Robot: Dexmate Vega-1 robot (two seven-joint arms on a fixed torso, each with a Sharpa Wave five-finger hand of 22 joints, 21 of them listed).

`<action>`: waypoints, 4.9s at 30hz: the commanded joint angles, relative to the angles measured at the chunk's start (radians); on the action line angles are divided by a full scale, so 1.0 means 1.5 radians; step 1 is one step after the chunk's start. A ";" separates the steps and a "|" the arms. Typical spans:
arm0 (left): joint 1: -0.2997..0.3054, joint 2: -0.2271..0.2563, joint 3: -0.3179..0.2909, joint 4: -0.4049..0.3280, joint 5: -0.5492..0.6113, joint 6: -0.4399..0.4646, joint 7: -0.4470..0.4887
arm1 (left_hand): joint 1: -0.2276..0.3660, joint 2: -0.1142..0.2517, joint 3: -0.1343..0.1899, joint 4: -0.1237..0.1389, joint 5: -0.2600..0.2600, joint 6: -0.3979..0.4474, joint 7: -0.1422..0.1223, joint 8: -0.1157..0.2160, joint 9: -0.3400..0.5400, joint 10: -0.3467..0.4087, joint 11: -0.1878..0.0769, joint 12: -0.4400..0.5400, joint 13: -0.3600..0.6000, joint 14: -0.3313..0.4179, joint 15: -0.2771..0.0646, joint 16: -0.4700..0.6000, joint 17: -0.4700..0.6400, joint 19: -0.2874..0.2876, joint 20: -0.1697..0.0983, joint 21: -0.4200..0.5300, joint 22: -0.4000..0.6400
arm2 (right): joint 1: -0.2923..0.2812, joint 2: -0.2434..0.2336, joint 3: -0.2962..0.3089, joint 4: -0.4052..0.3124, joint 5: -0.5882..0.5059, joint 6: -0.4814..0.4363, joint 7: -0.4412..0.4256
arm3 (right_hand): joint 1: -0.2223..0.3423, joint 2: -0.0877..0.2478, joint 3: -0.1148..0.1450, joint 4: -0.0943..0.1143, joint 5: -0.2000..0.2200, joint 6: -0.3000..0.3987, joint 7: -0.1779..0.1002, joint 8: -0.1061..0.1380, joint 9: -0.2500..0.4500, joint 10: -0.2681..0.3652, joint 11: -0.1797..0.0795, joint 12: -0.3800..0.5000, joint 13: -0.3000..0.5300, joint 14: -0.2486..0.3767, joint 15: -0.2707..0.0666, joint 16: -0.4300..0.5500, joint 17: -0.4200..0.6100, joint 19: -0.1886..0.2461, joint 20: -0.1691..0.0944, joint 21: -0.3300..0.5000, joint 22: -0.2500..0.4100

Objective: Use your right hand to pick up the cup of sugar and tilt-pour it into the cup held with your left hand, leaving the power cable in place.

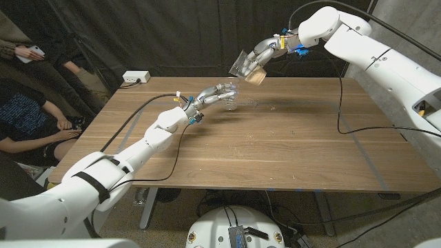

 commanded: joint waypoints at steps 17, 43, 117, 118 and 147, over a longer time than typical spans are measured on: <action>0.055 0.043 -0.002 -0.124 0.002 0.044 0.018 | 0.003 0.006 -0.005 0.000 0.001 0.005 0.000 0.004 0.004 0.001 0.001 0.003 0.002 0.005 -0.075 -0.003 0.005 -0.002 -0.019 0.003 0.003 | 0.040 0.007 -0.037 -0.009 -0.100 0.041 0.077 | -0.003 0.007 0.023 0.018 0.004 0.011 -0.004 0.002 0.005 0.009 -0.004 -0.001 0.002 0.009 -0.109 -0.004 0.005 0.004 -0.057 0.005 0.001; 0.063 0.058 0.002 -0.155 0.011 0.054 0.015 | 0.005 0.007 -0.006 0.000 0.001 0.010 0.000 0.006 0.005 0.006 -0.001 0.007 0.000 0.006 -0.078 -0.003 0.007 -0.004 -0.023 0.004 0.003 | 0.059 0.025 -0.052 -0.015 -0.190 0.089 0.126 | -0.009 0.007 0.025 0.019 0.005 0.016 -0.005 0.001 0.006 0.015 -0.005 -0.001 0.006 0.012 -0.109 -0.006 0.007 0.004 -0.058 0.005 0.001; -0.017 -0.004 0.030 -0.001 0.034 -0.025 -0.023 | 0.006 0.008 -0.010 0.001 0.000 0.016 -0.002 0.008 0.003 0.004 -0.002 0.012 -0.002 0.008 -0.080 -0.004 0.011 -0.007 -0.023 0.008 0.004 | 0.082 0.059 -0.059 -0.041 -0.382 0.213 0.173 | -0.009 0.006 0.034 0.015 0.006 0.037 -0.008 -0.001 0.010 0.039 -0.006 -0.004 0.009 0.026 -0.109 -0.006 0.019 -0.002 -0.057 0.002 0.001; -0.017 -0.004 0.029 -0.001 0.032 -0.025 -0.025 | 0.006 0.008 -0.010 0.001 0.000 0.015 -0.001 0.008 0.003 0.004 -0.002 0.012 -0.002 0.008 -0.080 -0.004 0.011 -0.007 -0.022 0.008 0.004 | 0.083 0.059 -0.060 -0.040 -0.383 0.216 0.175 | -0.009 0.006 0.034 0.015 0.006 0.037 -0.008 -0.001 0.010 0.039 -0.008 -0.005 0.008 0.026 -0.109 -0.006 0.019 -0.002 -0.057 0.002 0.001; -0.024 -0.013 0.031 0.019 0.027 -0.032 -0.041 | 0.006 0.009 -0.012 0.001 0.000 0.017 0.001 0.009 0.003 0.005 -0.001 0.014 -0.003 0.008 -0.080 -0.004 0.012 -0.007 -0.023 0.010 0.004 | 0.084 0.066 -0.072 -0.053 -0.447 0.233 0.207 | -0.009 0.006 0.038 0.014 0.006 0.050 -0.008 -0.001 0.008 0.049 -0.007 -0.007 0.007 0.035 -0.110 -0.004 0.023 -0.002 -0.054 0.002 0.001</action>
